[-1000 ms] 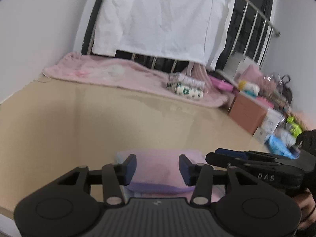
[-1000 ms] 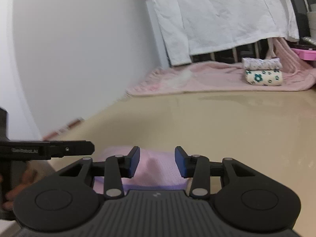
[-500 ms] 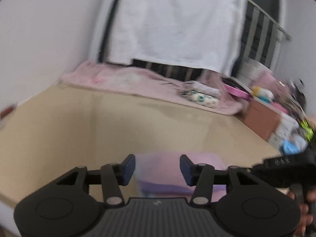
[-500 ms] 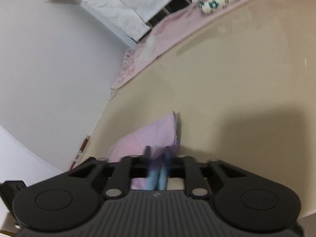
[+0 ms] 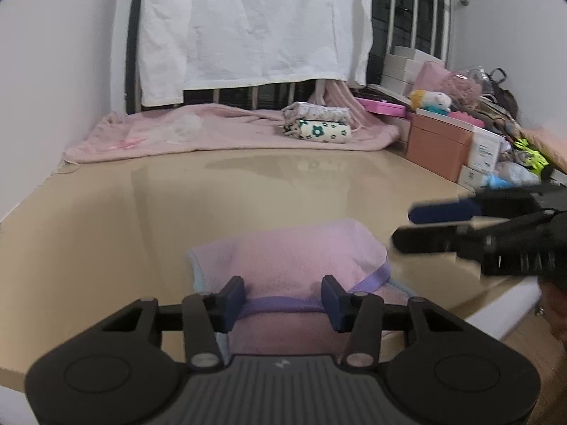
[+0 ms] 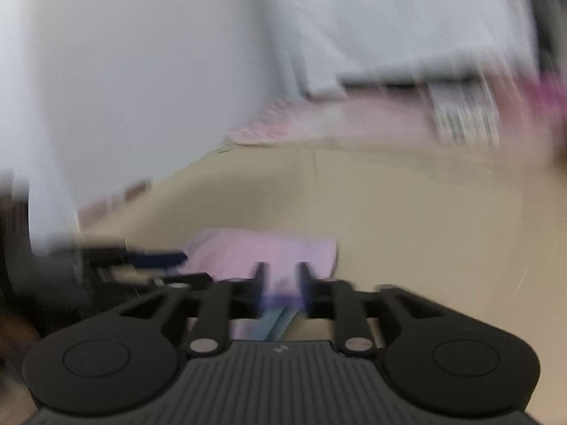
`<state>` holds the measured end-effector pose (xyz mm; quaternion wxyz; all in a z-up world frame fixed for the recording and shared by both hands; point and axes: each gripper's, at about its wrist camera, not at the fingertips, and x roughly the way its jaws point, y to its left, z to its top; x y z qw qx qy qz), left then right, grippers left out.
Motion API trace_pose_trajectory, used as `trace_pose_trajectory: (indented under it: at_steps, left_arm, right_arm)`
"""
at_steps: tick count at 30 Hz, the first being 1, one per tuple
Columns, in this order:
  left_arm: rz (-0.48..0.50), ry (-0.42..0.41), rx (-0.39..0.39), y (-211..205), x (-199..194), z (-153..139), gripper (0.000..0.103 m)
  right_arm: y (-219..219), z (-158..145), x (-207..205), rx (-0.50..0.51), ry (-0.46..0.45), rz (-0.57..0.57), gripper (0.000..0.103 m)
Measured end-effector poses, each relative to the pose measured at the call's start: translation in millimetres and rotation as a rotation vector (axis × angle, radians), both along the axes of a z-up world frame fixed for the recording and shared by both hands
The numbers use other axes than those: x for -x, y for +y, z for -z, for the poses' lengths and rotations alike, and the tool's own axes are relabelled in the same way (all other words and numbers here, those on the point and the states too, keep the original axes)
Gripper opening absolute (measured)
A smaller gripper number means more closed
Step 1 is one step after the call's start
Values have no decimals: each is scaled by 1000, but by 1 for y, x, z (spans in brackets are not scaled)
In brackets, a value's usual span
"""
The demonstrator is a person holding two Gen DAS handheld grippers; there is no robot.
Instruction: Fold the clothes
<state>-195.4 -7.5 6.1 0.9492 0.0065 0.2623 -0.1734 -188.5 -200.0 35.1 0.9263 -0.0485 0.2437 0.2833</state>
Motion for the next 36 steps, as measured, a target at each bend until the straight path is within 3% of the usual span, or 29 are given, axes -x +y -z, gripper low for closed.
trace_pose_trajectory:
  at_steps: [2,5,9,13,16,17,21,22,27,32,34,36]
  left_arm:
    - [8,11,24,8,-1,3,56]
    - [-12,48,99,24,-4,1,55]
    - [-35,30,194,46,6,-8,54]
    - [-13,-74,155,52,29,-16,55]
    - [-58,-72,30,42,33,-7,53]
    - [-71,-72,18,39,30,-3,46]
    - [-118,-75,-28,30,16,9,43]
    - [-124,-77,-38,27,10,9,38]
    - [-120,-87,-48,24,4,12,35]
    - [-123,-80,-27,27,5,14,36]
    - [-123,-75,-27,27,4,13,35]
    - [-121,-71,-27,28,3,13,35]
  right_arm:
    - [15,-1,4,86,-51,-81,49]
    - [27,-2,3,123,-50,-185,48]
    - [40,4,5,195,-70,-277,47]
    - [52,15,1,235,-72,-262,42]
    - [51,18,-3,201,-67,-227,42]
    - [51,20,-5,202,-73,-216,42]
    - [55,22,-12,221,-104,-186,42]
    - [56,22,-15,225,-107,-181,43]
    - [62,10,-9,265,-167,-271,42]
    - [72,15,-19,329,-167,-354,33]
    - [73,15,-31,305,-113,-368,16]
    - [74,13,-40,285,-63,-381,6]
